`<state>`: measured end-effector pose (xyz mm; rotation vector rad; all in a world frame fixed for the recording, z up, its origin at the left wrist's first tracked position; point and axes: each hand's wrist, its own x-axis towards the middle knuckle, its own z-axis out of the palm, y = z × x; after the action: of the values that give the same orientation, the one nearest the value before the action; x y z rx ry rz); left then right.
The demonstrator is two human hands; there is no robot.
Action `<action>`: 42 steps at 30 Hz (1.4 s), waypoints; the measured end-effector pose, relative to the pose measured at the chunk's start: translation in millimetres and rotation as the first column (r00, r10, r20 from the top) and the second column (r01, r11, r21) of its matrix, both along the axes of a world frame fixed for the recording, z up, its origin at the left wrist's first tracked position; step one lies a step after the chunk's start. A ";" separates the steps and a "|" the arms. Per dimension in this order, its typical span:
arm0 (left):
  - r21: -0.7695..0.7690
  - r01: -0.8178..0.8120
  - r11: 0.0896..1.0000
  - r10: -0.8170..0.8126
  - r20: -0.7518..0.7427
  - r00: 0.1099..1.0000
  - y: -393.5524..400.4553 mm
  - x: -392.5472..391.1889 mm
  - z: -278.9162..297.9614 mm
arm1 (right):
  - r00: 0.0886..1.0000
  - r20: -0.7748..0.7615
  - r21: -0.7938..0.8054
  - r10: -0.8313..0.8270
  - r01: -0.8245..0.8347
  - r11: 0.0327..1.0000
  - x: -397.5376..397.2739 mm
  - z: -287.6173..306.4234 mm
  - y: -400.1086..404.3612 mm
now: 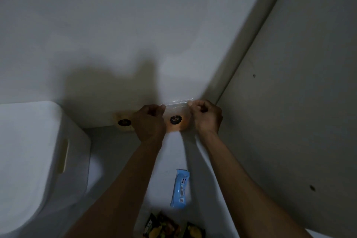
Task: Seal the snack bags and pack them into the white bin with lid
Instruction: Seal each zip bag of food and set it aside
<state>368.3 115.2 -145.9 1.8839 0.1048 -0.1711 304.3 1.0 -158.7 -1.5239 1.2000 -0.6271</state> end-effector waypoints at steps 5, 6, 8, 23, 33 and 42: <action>0.012 -0.027 1.000 0.027 -0.022 0.999 -2.2 4.9 -6.3 | 1.000 -0.003 -0.001 -0.015 0.015 1.000 0.1 -3.1 -0.8; 0.024 -0.031 0.999 0.031 -0.026 0.999 -1.5 4.5 -6.5 | 1.000 -0.003 0.001 -0.017 0.017 1.000 -1.4 -3.6 -1.1; 0.034 -0.029 0.999 0.029 -0.025 0.999 2.0 1.5 -3.7 | 1.000 0.001 0.002 -0.028 0.028 1.000 -6.1 -2.8 -0.7; 0.010 0.191 0.982 -0.191 -0.006 0.982 205.3 -117.6 69.3 | 0.954 0.039 0.064 0.299 -0.301 0.952 -124.4 48.0 170.6; 0.205 -0.071 0.976 0.107 -0.170 0.980 369.4 -197.6 16.5 | 0.845 -0.172 0.047 0.506 -0.506 0.861 -199.3 7.4 298.7; 0.314 0.150 0.938 -0.089 -0.198 0.976 339.2 -180.4 -12.5 | 0.837 -0.341 0.015 0.428 -0.450 0.893 -175.0 -18.1 302.8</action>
<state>187.9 454.4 -158.4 2.2056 0.1493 -0.4322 129.3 303.8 -176.8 -1.9393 1.0236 -0.0961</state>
